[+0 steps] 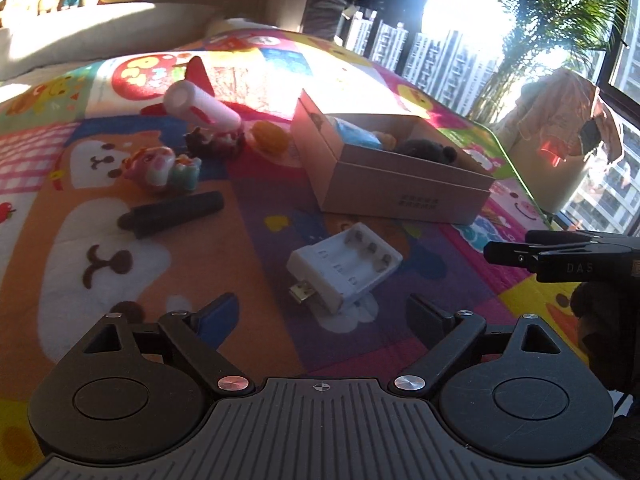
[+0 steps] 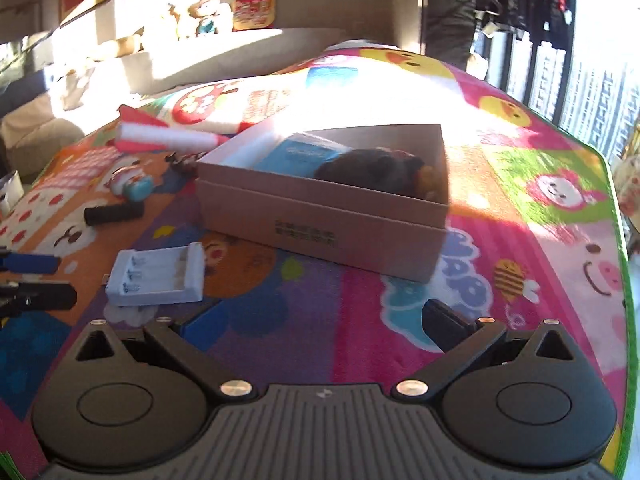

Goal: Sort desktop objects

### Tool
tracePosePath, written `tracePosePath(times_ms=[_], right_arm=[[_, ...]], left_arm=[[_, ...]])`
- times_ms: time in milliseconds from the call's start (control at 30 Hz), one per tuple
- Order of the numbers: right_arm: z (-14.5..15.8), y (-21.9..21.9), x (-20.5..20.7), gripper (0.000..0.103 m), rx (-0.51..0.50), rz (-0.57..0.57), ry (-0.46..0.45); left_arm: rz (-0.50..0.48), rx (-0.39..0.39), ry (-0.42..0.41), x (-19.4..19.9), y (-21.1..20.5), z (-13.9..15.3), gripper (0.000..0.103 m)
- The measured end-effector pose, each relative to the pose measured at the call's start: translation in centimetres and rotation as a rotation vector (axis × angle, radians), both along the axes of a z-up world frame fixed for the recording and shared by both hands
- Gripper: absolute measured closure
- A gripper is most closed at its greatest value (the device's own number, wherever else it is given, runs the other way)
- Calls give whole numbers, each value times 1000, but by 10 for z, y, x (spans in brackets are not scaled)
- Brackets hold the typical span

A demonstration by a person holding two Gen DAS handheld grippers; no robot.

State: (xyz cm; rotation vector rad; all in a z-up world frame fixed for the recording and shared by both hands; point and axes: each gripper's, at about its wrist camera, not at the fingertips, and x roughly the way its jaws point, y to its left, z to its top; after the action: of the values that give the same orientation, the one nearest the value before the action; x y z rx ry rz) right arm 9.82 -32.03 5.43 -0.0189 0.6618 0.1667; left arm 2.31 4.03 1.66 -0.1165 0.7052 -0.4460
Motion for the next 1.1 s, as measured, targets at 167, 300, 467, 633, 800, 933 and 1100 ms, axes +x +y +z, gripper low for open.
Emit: tracePosePath(times_ms=[167, 300, 467, 633, 800, 933, 1100], right_arm=[[-8, -31, -3, 0, 66, -86, 8], [-20, -41, 2, 0, 127, -117, 40], [-23, -57, 6, 0, 238, -141, 59], [-22, -58, 7, 0, 242, -165, 54], [-4, -54, 19, 0, 211, -192, -35], [17, -46, 50, 23, 235, -181, -52], [17, -32, 87, 23, 233, -210, -55]], left_arm=[[-62, 38, 10, 22, -39, -7, 7], [-89, 50, 2, 38, -59, -8, 7], [-163, 12, -14, 47, -83, -12, 6], [-212, 13, -44, 38, -86, -4, 6], [-65, 12, -156, 46, -60, 17, 3], [-43, 0, -203, 70, -54, 25, 3], [-110, -37, -176, 89, -57, 19, 3]])
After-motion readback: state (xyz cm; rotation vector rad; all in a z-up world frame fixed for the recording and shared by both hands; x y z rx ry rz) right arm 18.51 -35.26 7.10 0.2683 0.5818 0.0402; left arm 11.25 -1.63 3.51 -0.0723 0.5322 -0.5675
